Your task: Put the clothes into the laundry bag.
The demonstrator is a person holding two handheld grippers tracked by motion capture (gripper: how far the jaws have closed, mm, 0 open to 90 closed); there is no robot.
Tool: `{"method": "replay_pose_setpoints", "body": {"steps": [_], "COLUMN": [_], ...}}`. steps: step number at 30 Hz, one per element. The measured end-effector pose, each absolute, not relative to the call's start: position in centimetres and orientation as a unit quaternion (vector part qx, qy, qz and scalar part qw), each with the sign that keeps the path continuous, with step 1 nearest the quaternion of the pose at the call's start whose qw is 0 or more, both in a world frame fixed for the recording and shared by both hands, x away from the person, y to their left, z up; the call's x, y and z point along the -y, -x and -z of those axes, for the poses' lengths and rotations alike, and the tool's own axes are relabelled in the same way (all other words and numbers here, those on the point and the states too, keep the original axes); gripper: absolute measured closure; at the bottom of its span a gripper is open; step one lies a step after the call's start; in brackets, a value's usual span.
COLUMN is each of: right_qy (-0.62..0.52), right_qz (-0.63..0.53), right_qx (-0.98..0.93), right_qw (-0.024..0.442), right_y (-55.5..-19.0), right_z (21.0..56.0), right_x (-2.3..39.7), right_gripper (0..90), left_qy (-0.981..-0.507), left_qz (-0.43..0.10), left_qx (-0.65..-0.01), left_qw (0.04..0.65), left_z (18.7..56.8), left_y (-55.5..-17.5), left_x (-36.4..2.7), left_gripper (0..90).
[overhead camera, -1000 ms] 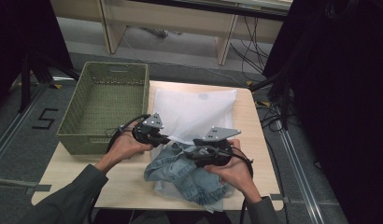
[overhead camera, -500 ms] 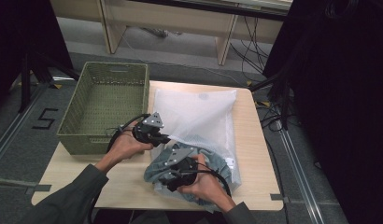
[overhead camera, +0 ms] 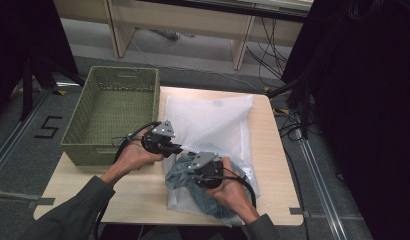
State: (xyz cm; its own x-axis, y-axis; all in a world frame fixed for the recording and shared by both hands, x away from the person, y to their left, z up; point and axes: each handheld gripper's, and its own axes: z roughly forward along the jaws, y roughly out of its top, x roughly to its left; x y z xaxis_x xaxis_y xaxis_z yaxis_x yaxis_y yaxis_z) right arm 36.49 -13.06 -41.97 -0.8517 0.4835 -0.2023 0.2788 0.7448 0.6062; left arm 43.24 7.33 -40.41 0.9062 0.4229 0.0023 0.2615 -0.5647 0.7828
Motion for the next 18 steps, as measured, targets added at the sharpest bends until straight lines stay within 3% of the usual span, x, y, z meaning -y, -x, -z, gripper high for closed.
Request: {"method": "replay_pose_setpoints", "body": {"steps": [5, 11, 18], "right_qy": [-0.245, -0.311, -0.332], "right_qz": [-0.283, -0.284, -0.35], "right_qx": [-0.903, -0.887, -0.862], "right_qw": [0.211, 0.187, 0.152], "right_y": [-38.4, -40.6, -40.1], "right_z": [41.8, 45.5, 43.1], "right_x": [14.6, 15.1, 16.0], "right_gripper": [78.0, 75.6, 54.9], "left_qy": [-0.881, -0.878, -0.874], "left_qz": [-0.089, -0.084, -0.083], "left_qx": [-0.191, -0.191, -0.196], "left_qw": [0.423, 0.43, 0.438], "left_z": [40.1, 40.1, 40.0], "left_y": [-42.8, -43.0, -43.2], "left_x": [-6.9, -6.9, -7.3], "left_gripper": [88.0, 88.0, 87.8]}}
